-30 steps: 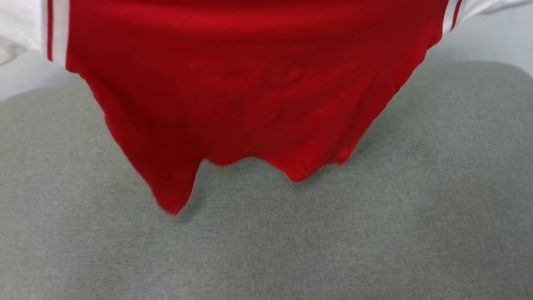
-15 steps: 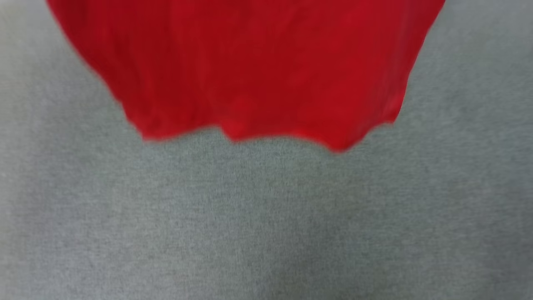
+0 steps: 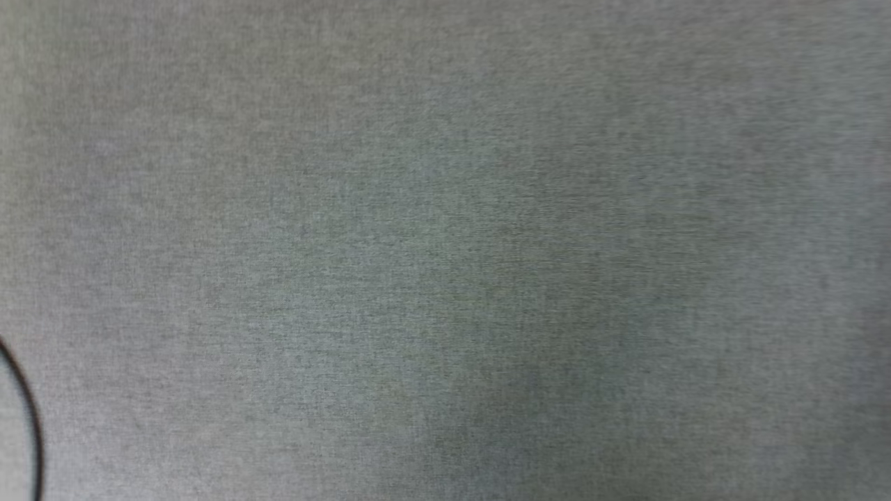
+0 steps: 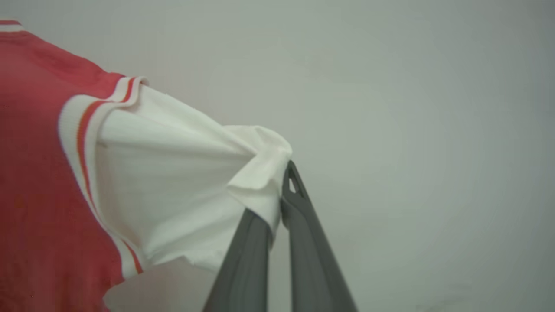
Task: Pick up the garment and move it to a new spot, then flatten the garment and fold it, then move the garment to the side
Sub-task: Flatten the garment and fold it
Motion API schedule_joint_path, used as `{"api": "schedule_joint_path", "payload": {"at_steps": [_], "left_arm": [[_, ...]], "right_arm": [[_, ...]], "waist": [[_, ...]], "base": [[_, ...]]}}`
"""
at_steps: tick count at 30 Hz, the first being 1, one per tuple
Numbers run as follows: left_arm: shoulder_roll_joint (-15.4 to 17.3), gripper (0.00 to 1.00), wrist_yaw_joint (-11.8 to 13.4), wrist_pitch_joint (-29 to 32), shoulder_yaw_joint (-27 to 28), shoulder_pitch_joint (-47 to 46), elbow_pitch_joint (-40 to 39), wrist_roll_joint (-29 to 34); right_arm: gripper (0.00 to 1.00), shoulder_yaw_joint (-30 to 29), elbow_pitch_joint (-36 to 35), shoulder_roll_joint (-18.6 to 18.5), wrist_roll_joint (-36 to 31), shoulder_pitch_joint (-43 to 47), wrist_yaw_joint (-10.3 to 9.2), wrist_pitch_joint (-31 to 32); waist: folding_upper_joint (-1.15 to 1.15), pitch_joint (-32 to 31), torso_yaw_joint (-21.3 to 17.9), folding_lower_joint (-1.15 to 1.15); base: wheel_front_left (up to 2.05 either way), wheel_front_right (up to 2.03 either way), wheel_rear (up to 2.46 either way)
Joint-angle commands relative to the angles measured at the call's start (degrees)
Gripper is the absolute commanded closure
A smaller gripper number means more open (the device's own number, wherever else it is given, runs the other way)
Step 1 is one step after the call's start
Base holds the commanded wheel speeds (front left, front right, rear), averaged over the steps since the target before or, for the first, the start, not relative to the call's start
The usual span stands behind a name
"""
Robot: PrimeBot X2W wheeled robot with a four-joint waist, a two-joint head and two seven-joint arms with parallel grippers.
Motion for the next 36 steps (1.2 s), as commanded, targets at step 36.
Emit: {"api": "schedule_joint_path", "payload": {"at_steps": [36], "left_arm": [[-4.5, 1.0, 0.6, -6.0, -11.2, 77.7, -5.0, -0.8]], "right_arm": [[1.0, 11.8, -14.0, -14.7, 24.8, 77.4, -0.1, 2.7]], "waist": [[0.0, -27.9, 0.9, -0.01]], "base": [[0.0, 0.0, 0.0]]}}
